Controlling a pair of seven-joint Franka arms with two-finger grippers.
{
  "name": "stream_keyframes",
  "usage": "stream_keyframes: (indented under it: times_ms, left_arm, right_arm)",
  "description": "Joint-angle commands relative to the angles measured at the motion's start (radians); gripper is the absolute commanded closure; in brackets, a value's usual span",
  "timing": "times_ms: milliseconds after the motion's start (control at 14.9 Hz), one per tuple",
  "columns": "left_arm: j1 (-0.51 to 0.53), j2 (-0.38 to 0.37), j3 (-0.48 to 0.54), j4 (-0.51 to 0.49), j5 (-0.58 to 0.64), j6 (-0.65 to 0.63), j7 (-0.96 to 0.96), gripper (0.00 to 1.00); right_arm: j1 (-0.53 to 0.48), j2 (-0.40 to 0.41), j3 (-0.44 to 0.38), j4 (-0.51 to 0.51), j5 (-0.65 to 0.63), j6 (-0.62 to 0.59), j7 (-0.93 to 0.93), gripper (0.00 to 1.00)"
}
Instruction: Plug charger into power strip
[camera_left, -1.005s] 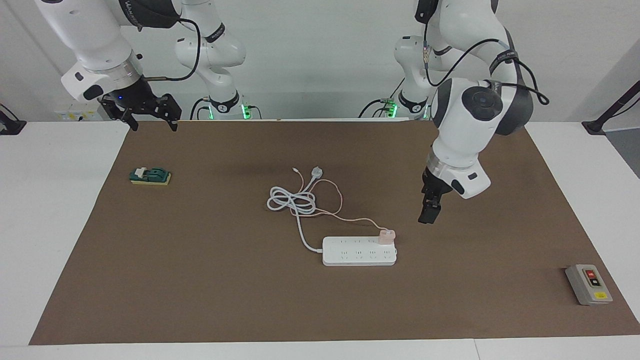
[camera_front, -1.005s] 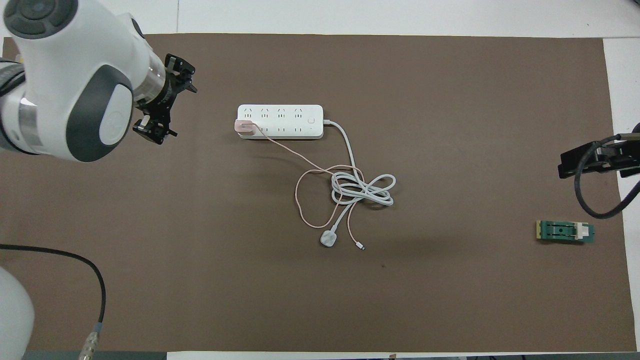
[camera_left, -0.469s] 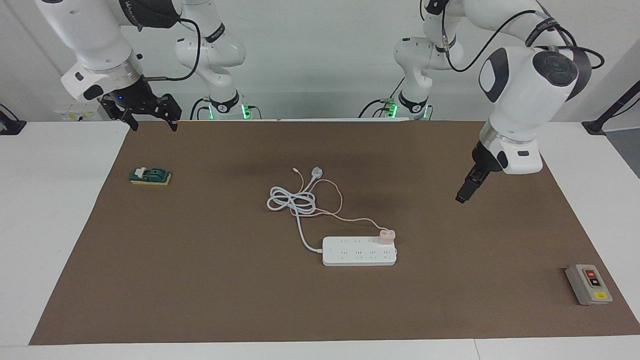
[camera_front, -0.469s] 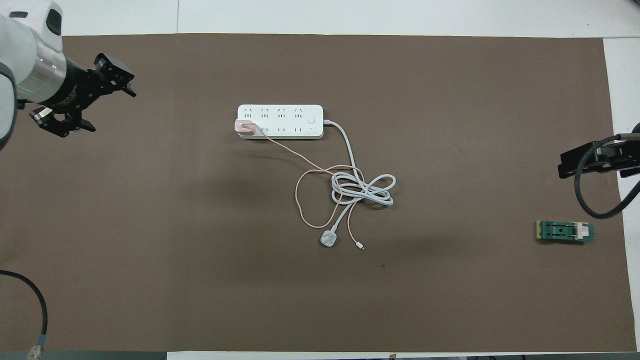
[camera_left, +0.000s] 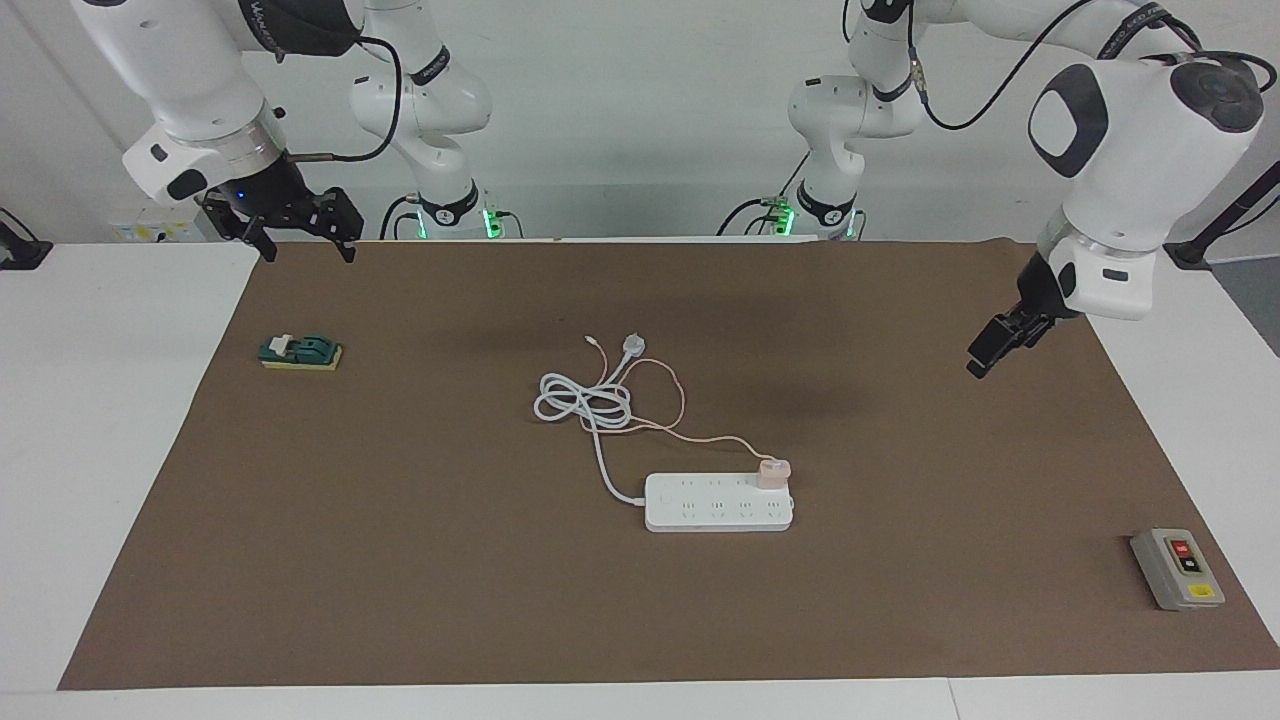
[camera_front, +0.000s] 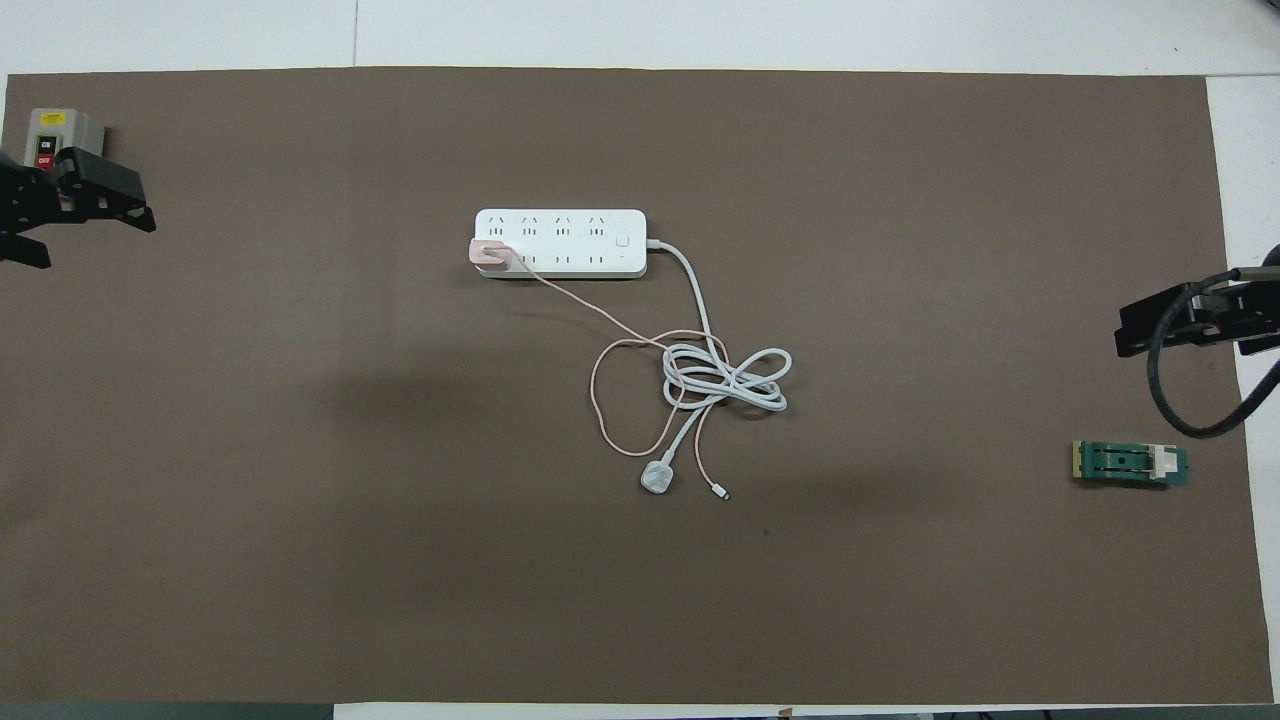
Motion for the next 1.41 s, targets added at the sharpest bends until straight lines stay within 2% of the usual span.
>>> stream_keyframes:
  times_ms: [0, 201, 536, 871, 1139, 1340]
  left_arm:
    - [0.013, -0.09, -0.006, -0.06, -0.006, -0.074, 0.076, 0.0]
    - [0.019, -0.163, -0.008, -0.125, -0.001, -0.123, 0.081, 0.0]
    - [-0.021, -0.156, -0.018, -0.119, -0.012, -0.042, 0.064, 0.0]
    - [-0.056, -0.159, -0.02, -0.121, -0.01, -0.048, 0.081, 0.0]
    - [-0.054, -0.163, -0.02, -0.127, -0.01, -0.089, 0.209, 0.0]
    - [-0.053, -0.165, -0.02, -0.129, -0.01, -0.094, 0.228, 0.0]
  right_arm:
    - [-0.013, -0.021, 0.007, -0.023, 0.015, 0.019, -0.016, 0.0]
    - [-0.013, -0.021, 0.007, -0.023, 0.015, 0.019, -0.016, 0.0]
    - [-0.014, -0.021, 0.007, -0.023, 0.015, 0.019, -0.016, 0.0]
    - [-0.014, -0.021, 0.007, -0.023, 0.015, 0.019, -0.016, 0.0]
    - [-0.014, -0.021, 0.007, -0.023, 0.015, 0.019, -0.016, 0.0]
    - [-0.016, -0.021, 0.007, -0.023, 0.015, 0.019, -0.017, 0.0]
